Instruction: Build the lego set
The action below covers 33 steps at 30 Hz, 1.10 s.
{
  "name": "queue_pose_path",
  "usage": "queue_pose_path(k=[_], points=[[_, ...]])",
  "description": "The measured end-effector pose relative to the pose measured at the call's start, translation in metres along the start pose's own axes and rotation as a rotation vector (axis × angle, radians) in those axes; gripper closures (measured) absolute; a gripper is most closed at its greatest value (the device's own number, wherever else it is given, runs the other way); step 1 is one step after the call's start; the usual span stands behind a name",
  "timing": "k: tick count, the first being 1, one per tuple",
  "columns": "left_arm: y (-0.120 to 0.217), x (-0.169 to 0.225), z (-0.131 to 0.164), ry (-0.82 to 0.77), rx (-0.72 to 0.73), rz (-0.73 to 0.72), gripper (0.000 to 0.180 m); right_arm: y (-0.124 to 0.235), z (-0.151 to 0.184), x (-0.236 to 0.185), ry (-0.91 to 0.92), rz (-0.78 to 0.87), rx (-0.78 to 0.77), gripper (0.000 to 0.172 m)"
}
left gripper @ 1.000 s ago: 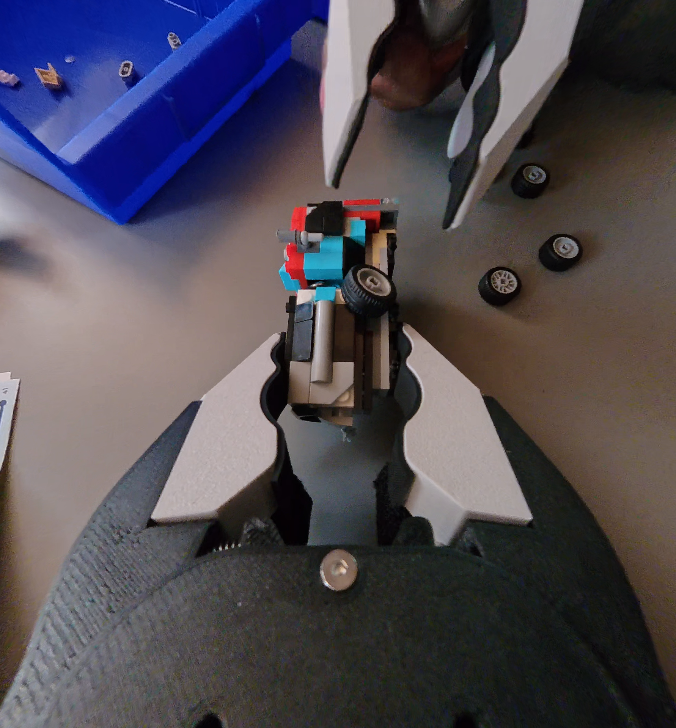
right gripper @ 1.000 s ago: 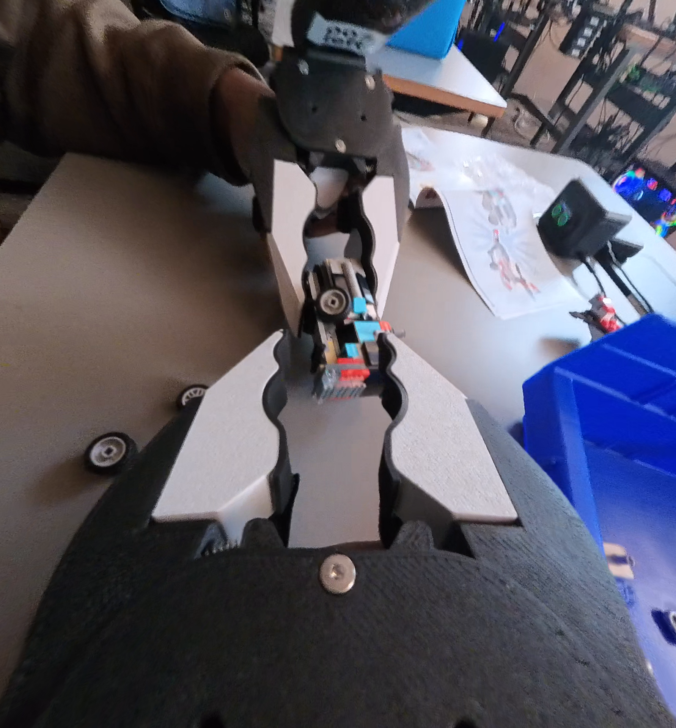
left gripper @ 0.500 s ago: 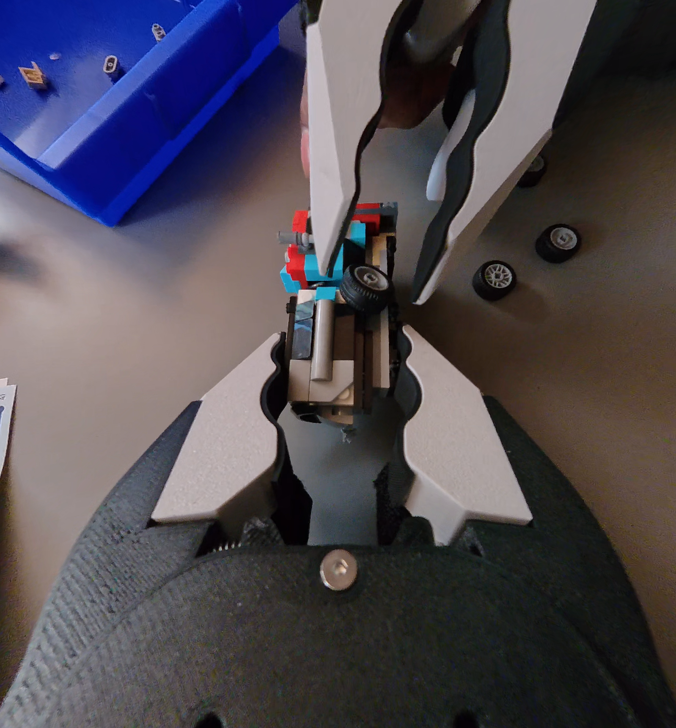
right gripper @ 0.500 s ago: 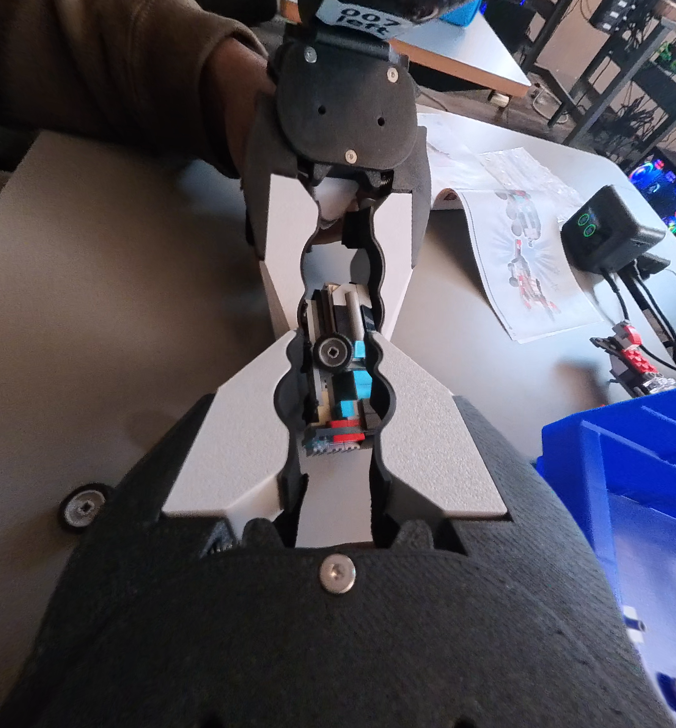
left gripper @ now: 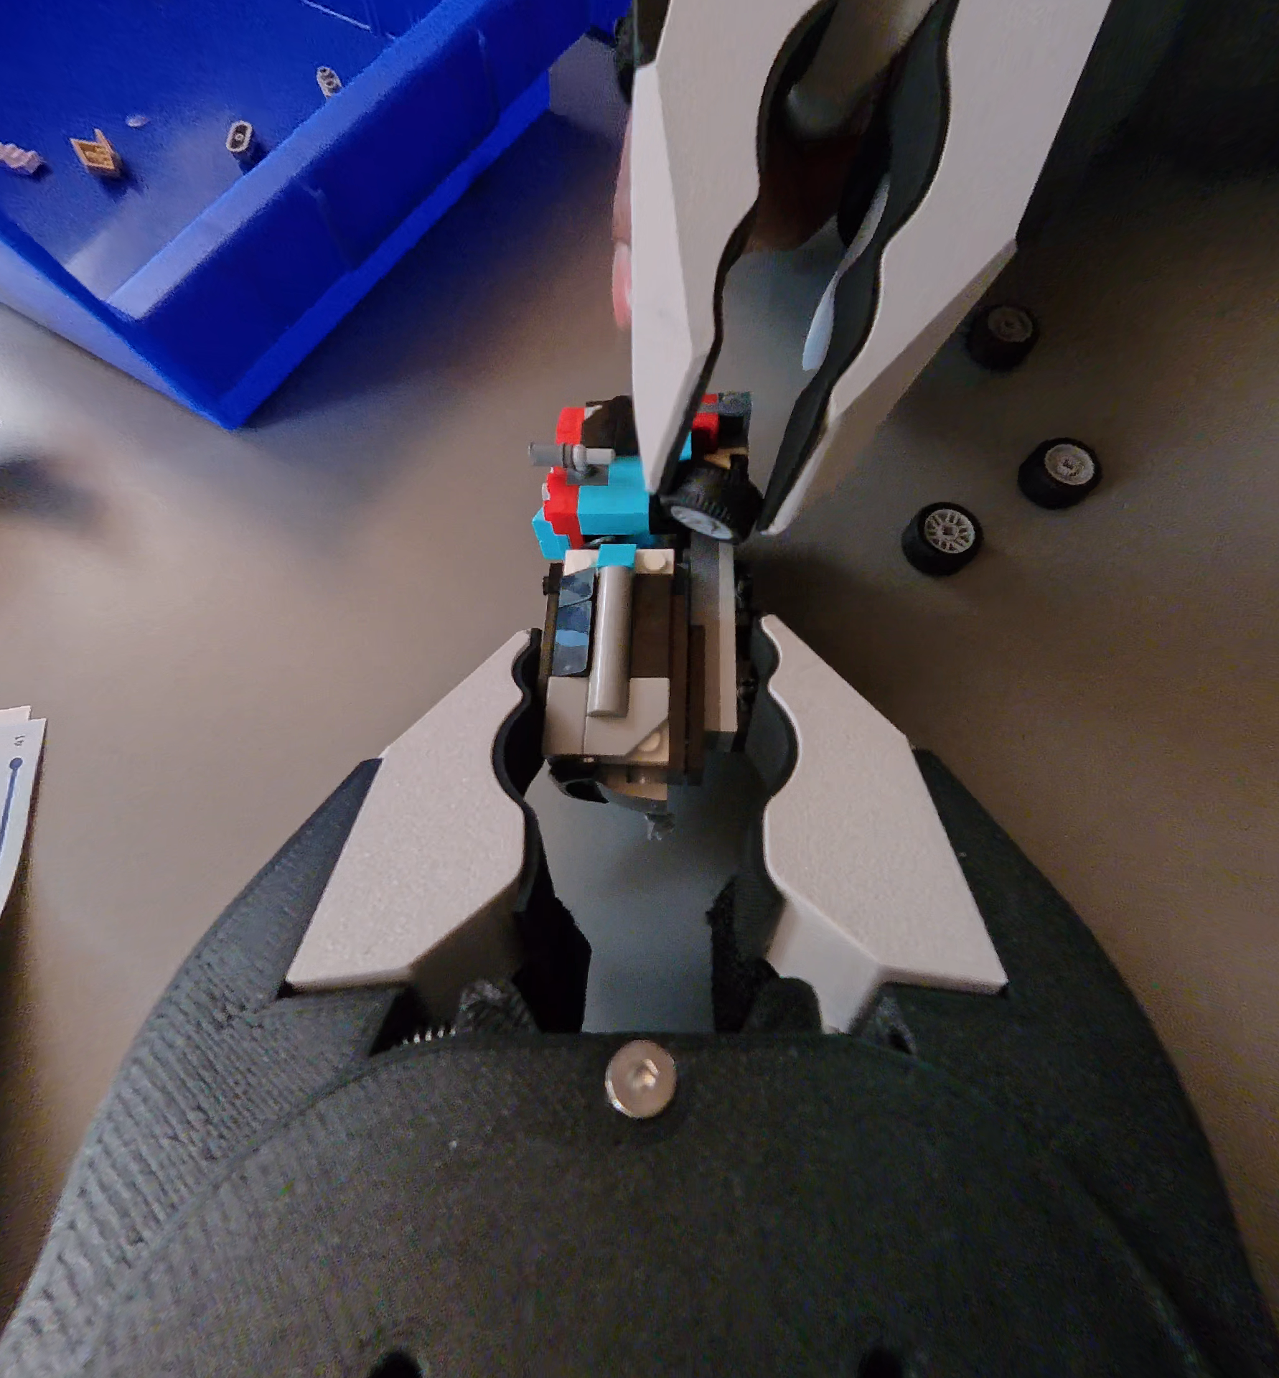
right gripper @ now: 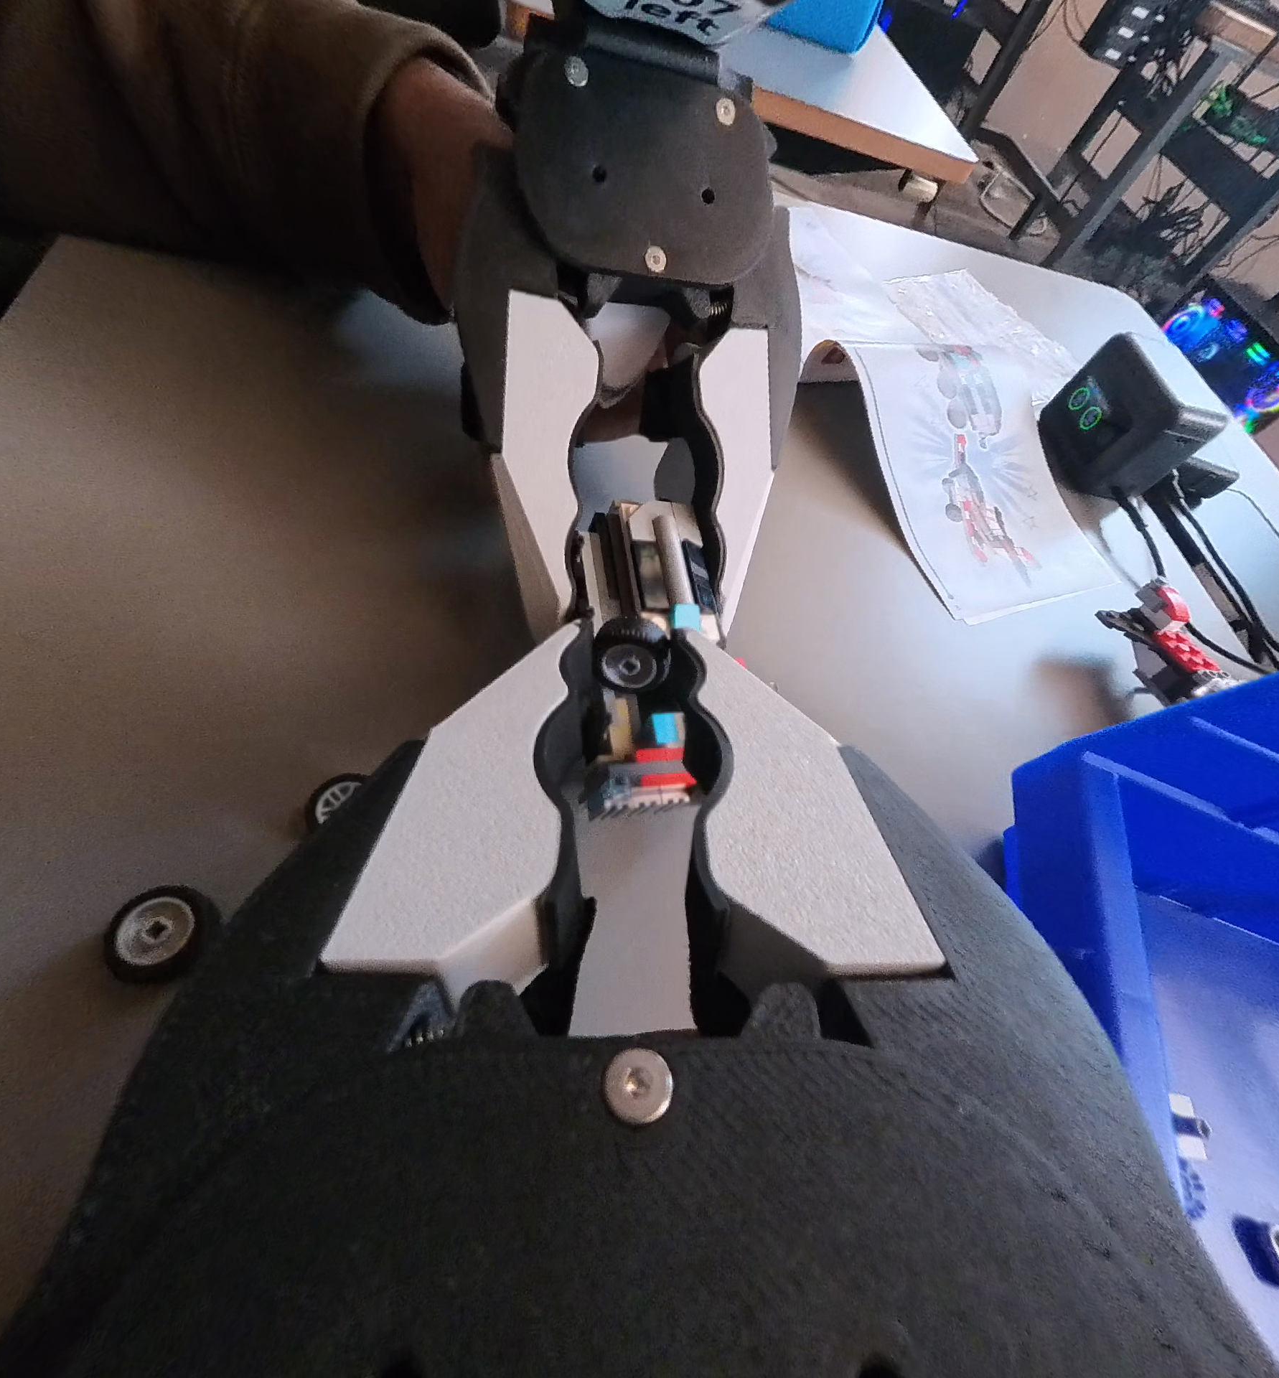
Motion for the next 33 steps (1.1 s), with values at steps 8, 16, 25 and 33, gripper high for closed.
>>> queue_pose_path(k=[8,16,25,33], points=[[0.003,-0.003,0.000,0.010,0.018,-0.012,0.124,0.010,0.005,0.003,0.014,0.034,0.011,0.150],[0.005,-0.006,0.000,0.013,0.035,-0.031,0.124,0.016,0.009,0.004,0.015,0.053,0.007,0.150],[0.005,-0.005,0.000,0.005,0.041,-0.031,0.124,0.017,0.009,0.004,0.034,0.071,0.001,0.150],[0.006,-0.005,-0.001,-0.002,0.041,-0.034,0.124,0.016,0.009,0.002,0.051,0.073,-0.005,0.151]])
Point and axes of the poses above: each gripper's, where its closed fingertips meet, y back along the fingers, z out of its underside, x = y × z across the jaws, the point moved 6 cm from there along y, back along the fingers, and after that the axes turned 10 degrees about z, right-handed, at the moved point
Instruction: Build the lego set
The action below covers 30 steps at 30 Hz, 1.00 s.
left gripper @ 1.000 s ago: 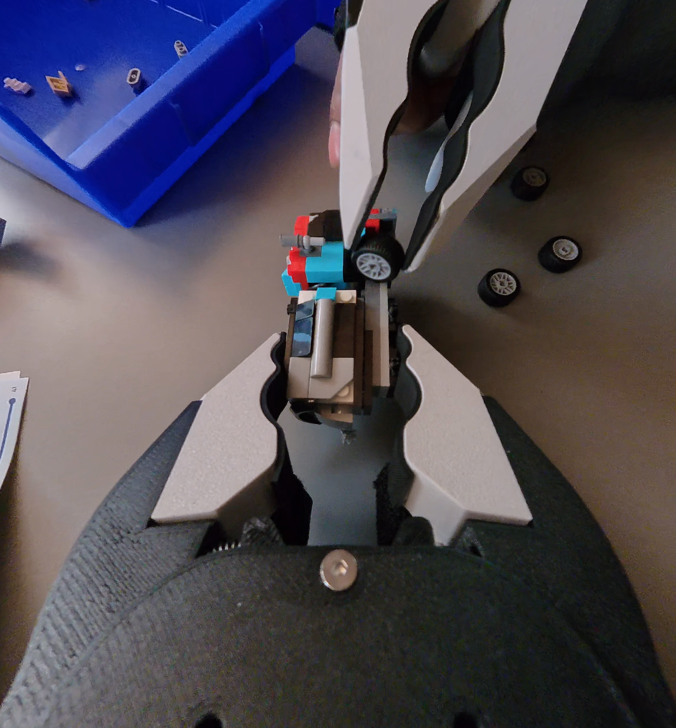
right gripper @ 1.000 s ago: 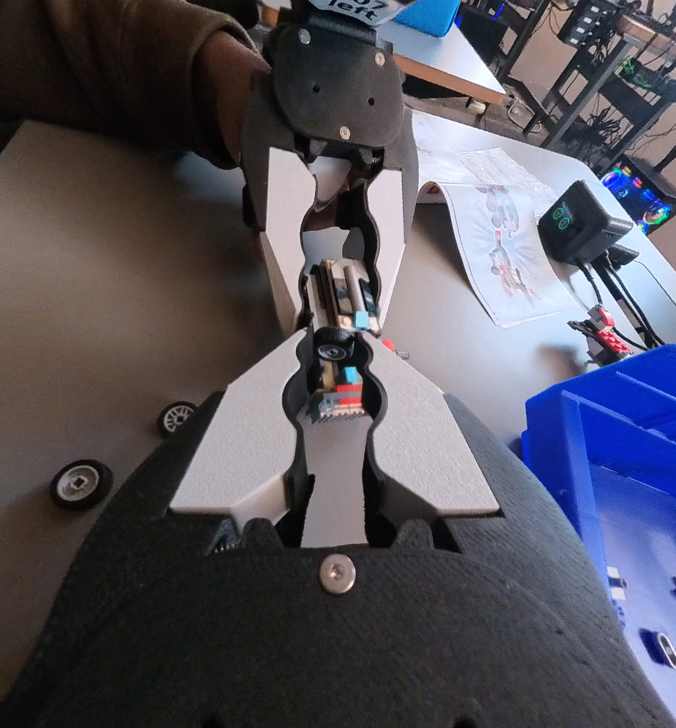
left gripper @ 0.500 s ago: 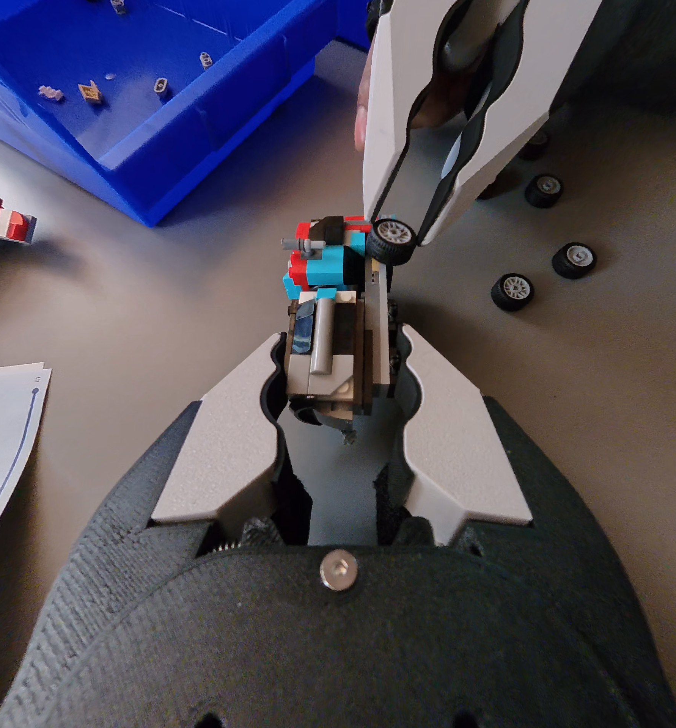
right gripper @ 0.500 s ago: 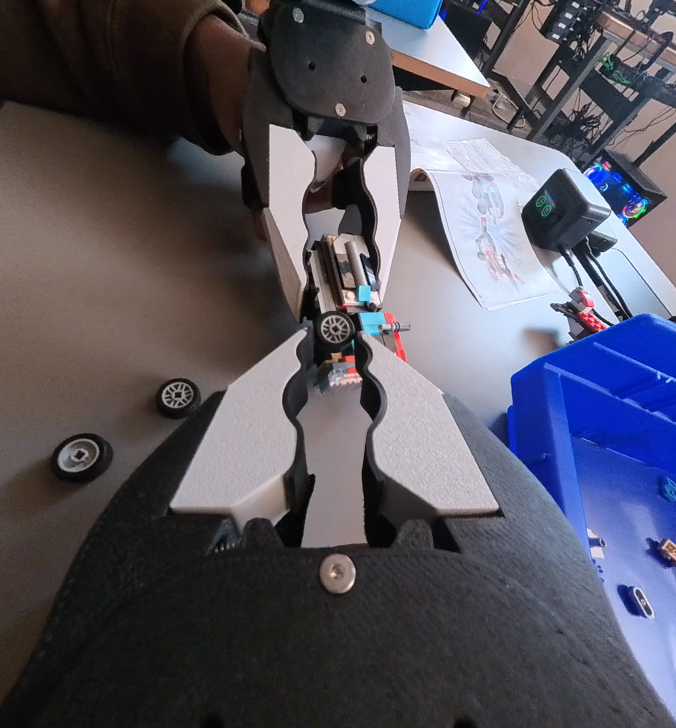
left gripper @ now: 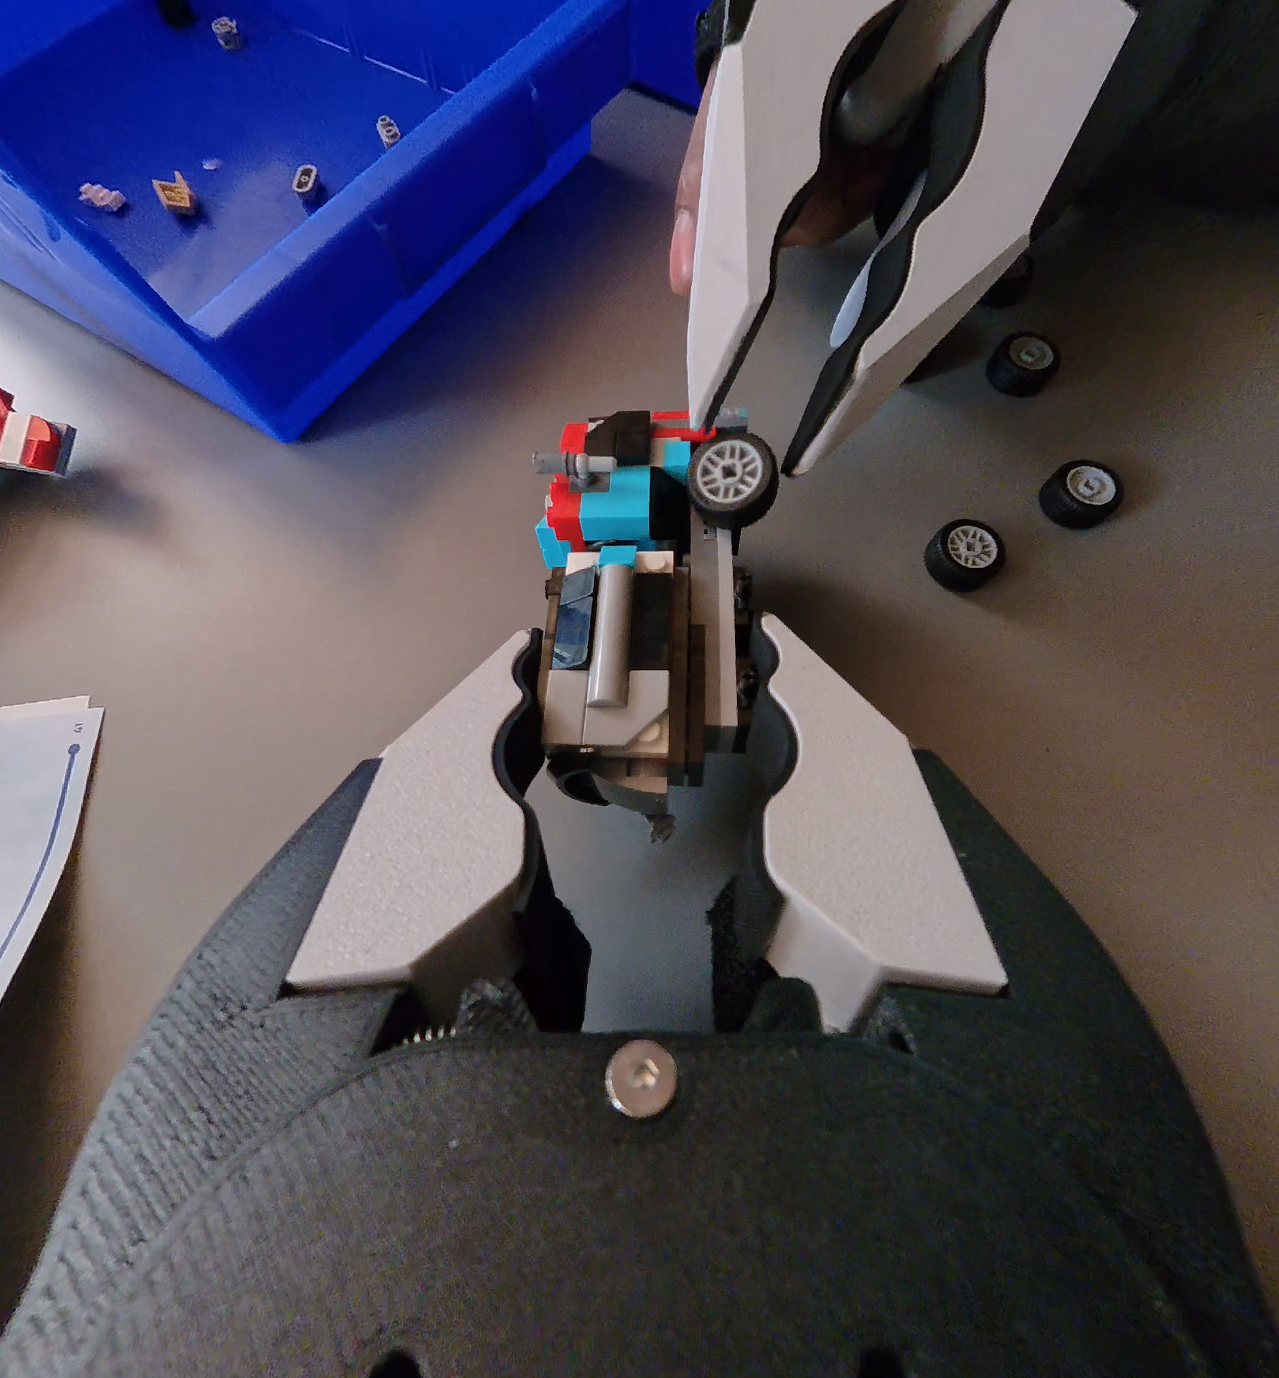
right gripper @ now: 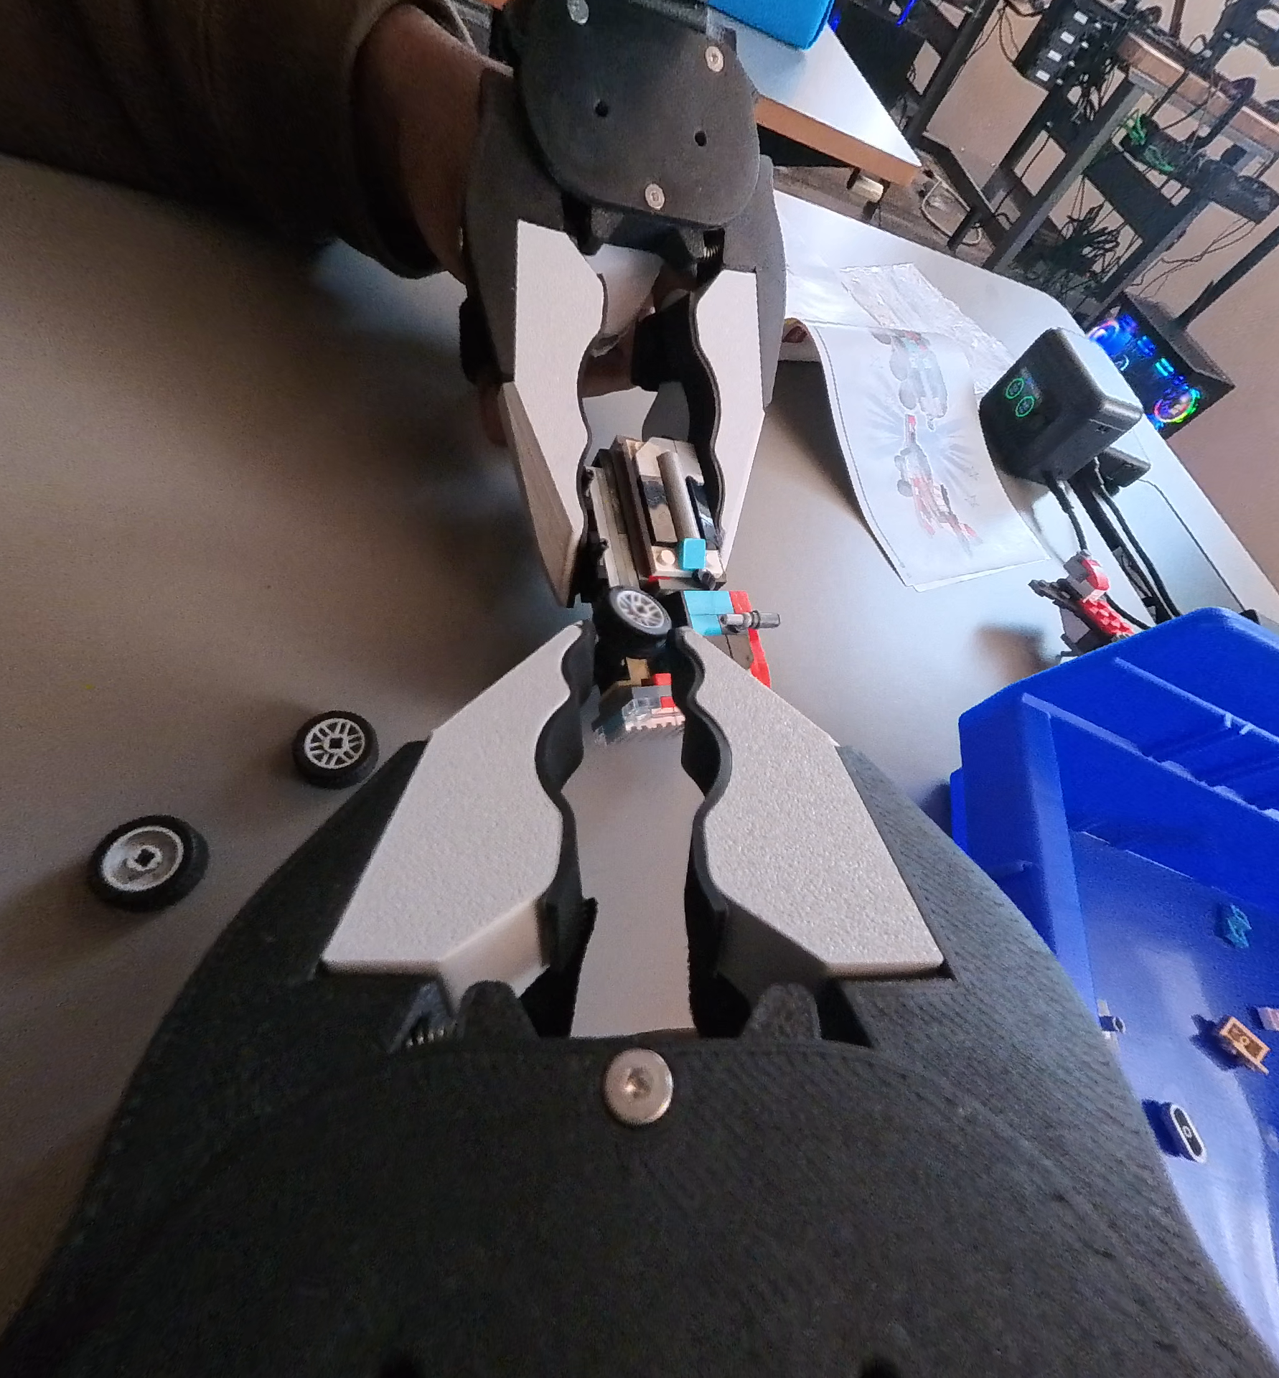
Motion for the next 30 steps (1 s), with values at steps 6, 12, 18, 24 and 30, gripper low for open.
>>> queue_pose_path(k=[6,12,18,24,30], points=[[-0.0012,0.0003,0.0001,-0.006,-0.007,-0.005,0.124,0.0007,-0.0033,-0.0003,-0.014,0.002,0.018,0.146],[-0.0018,0.0013,-0.0007,-0.016,-0.008,-0.008,0.124,-0.0056,-0.0049,-0.0039,-0.041,-0.004,0.009,0.146],[-0.0015,0.0007,-0.0008,-0.020,0.000,-0.011,0.125,-0.0060,-0.0038,-0.0048,-0.015,0.012,-0.008,0.154],[-0.0008,-0.0015,0.0002,-0.015,0.006,-0.017,0.124,-0.0007,-0.0022,-0.0027,0.008,0.030,-0.004,0.154],[-0.0005,-0.0023,-0.0004,-0.011,0.015,-0.018,0.124,0.0004,-0.0010,-0.0027,0.030,0.047,-0.005,0.154]])
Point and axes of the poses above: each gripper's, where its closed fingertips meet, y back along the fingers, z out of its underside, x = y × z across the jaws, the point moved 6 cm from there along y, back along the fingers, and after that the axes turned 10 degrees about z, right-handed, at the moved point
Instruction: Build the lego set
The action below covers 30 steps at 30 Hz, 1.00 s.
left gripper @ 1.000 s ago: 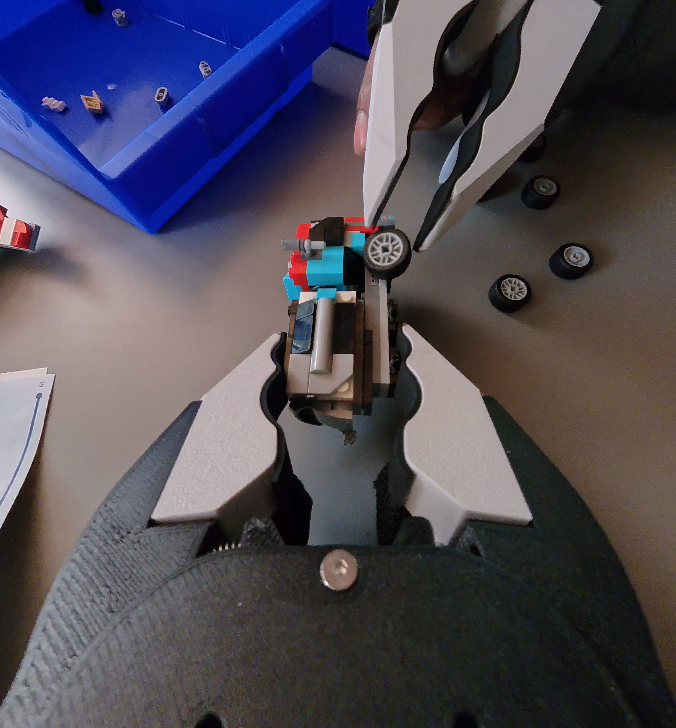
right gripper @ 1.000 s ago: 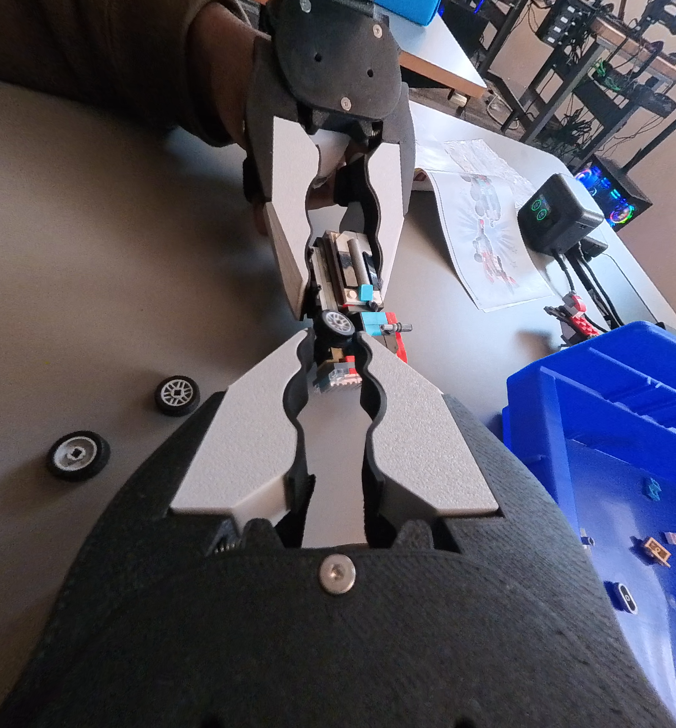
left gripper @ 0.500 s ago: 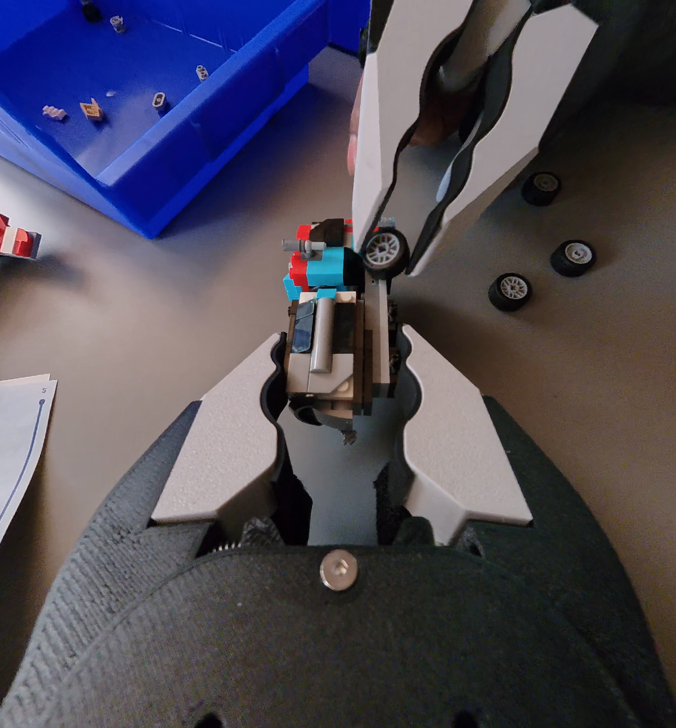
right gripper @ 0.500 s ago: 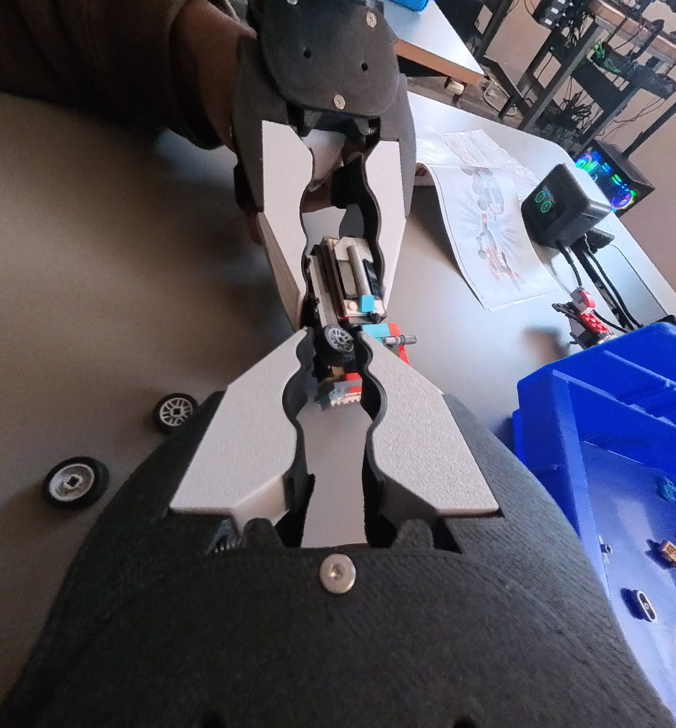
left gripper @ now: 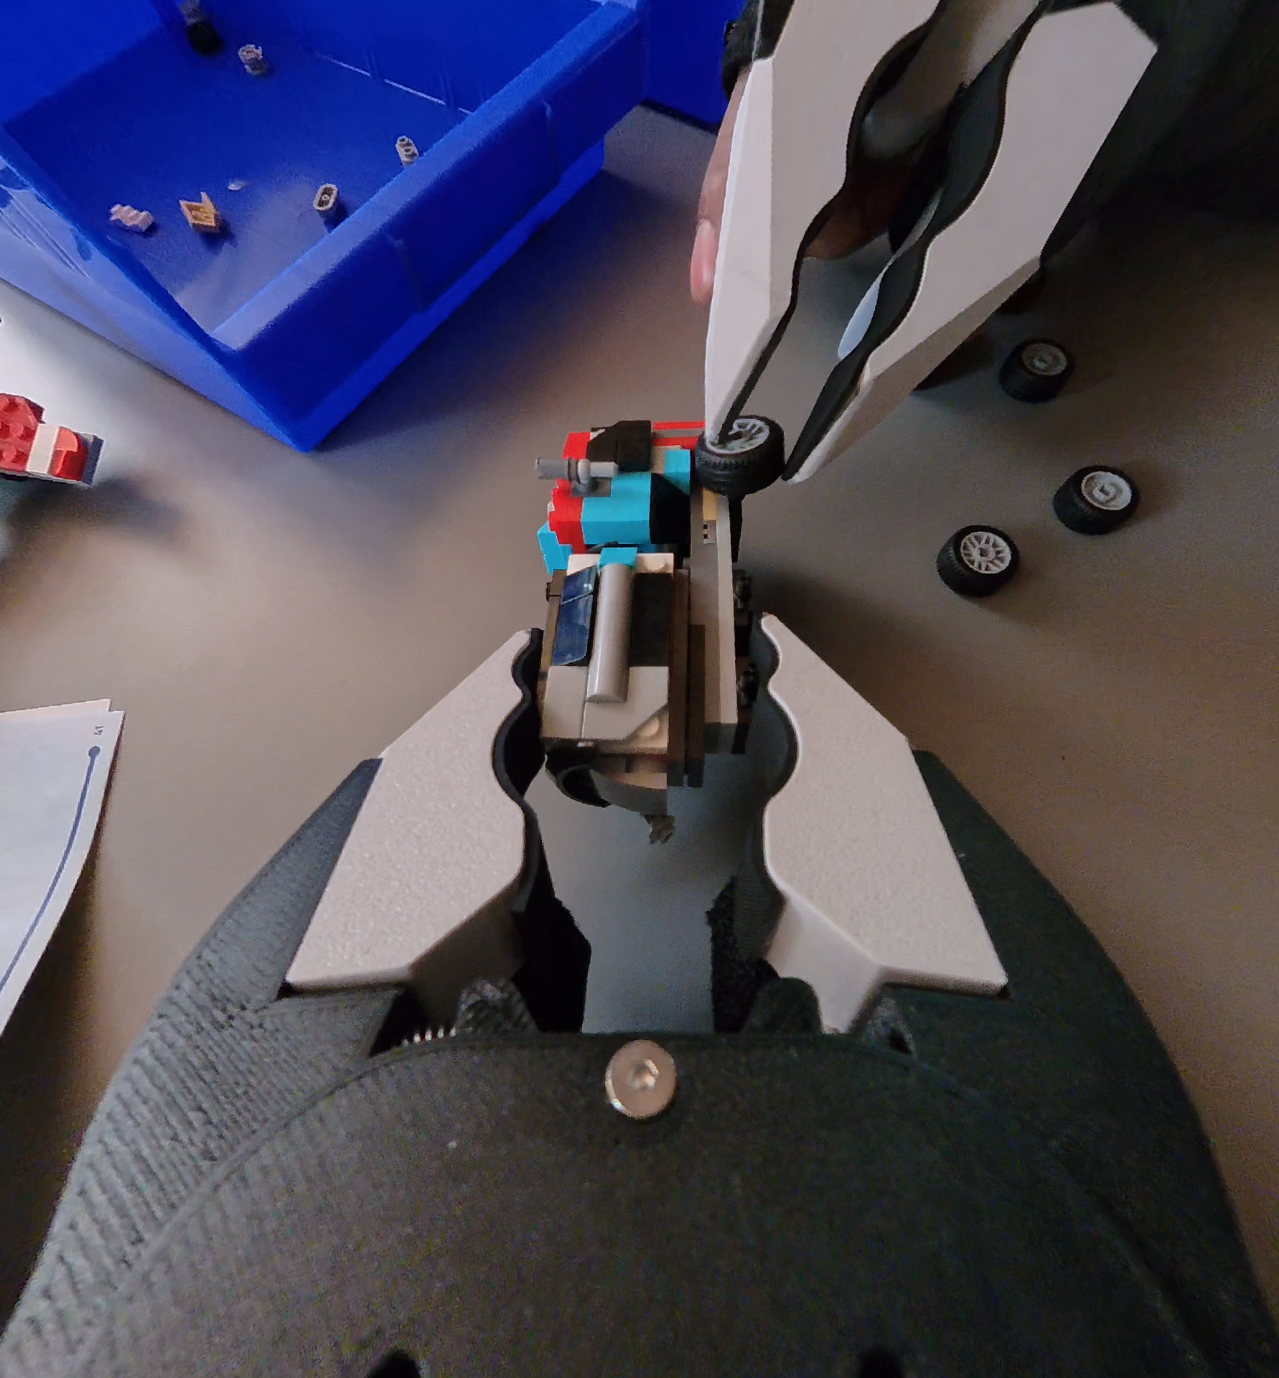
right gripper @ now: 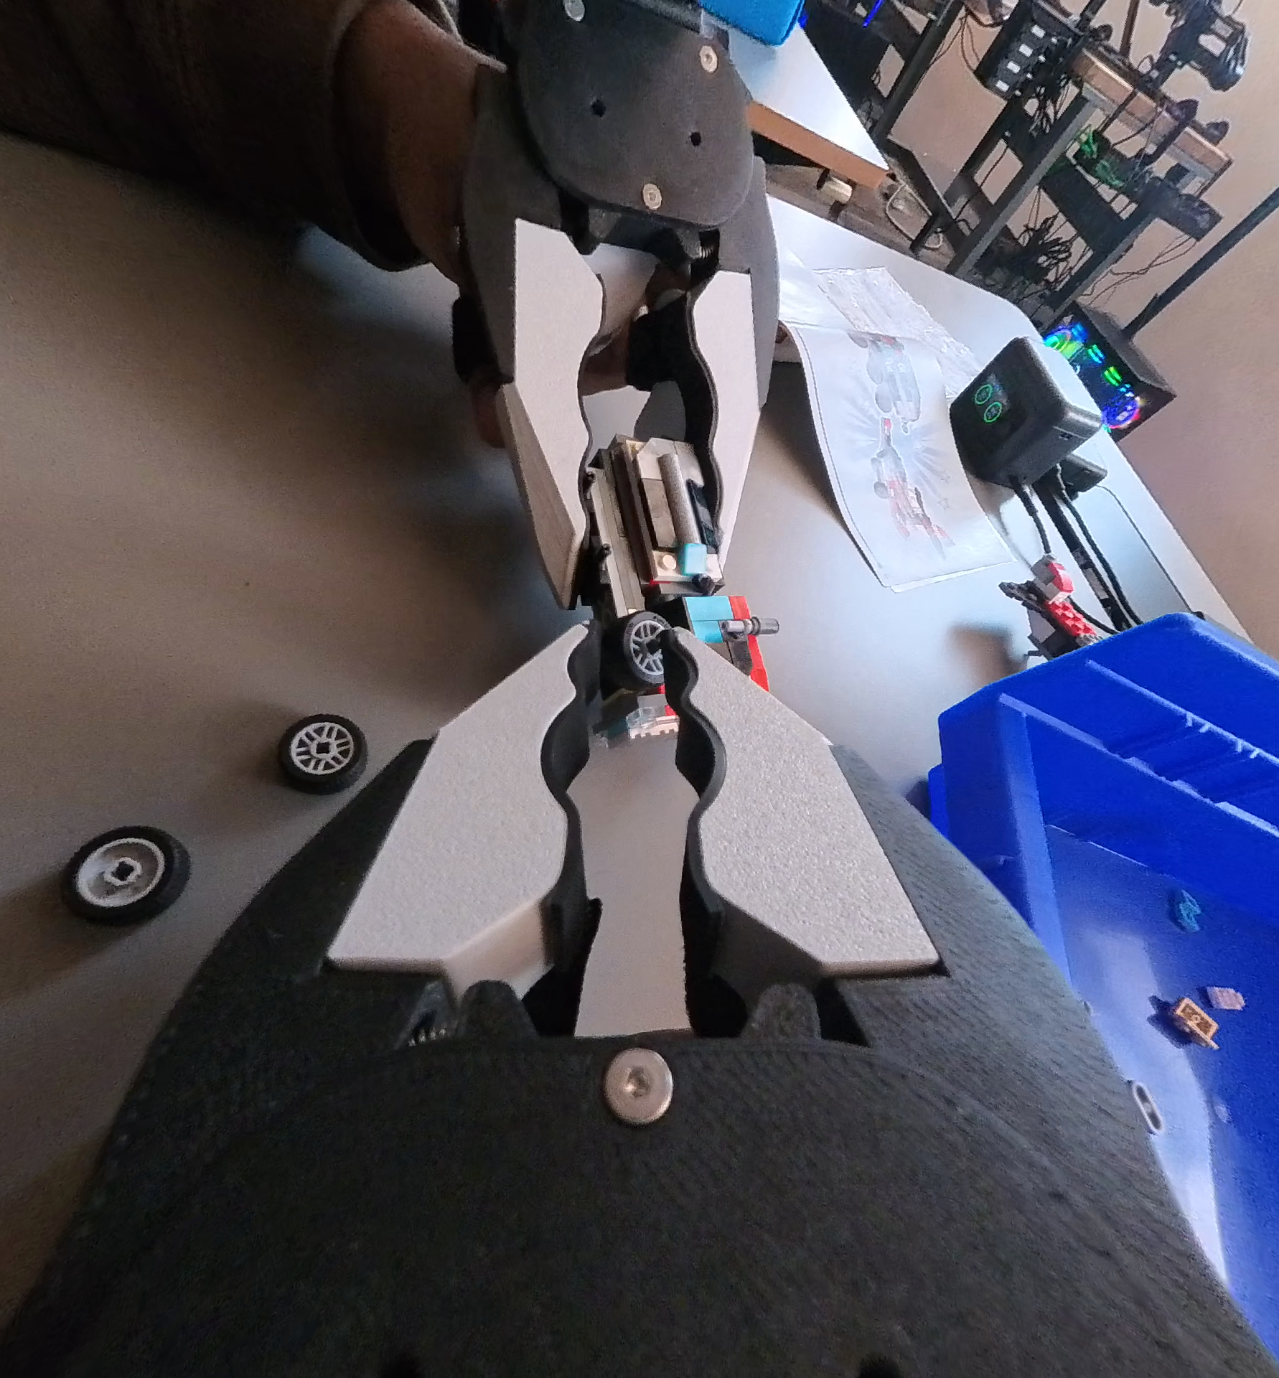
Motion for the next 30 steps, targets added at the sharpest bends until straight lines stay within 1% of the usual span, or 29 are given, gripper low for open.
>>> queue_pose_path(k=[16,30], points=[[0.0028,-0.0051,-0.0001,0.141,0.067,0.036,0.125,-0.0032,0.0018,0.0054,0.012,0.077,0.005,0.152],[0.0049,-0.0054,-0.0015,0.151,0.081,0.038,0.125,-0.0035,0.0033,0.0096,0.006,0.110,0.000,0.153]])
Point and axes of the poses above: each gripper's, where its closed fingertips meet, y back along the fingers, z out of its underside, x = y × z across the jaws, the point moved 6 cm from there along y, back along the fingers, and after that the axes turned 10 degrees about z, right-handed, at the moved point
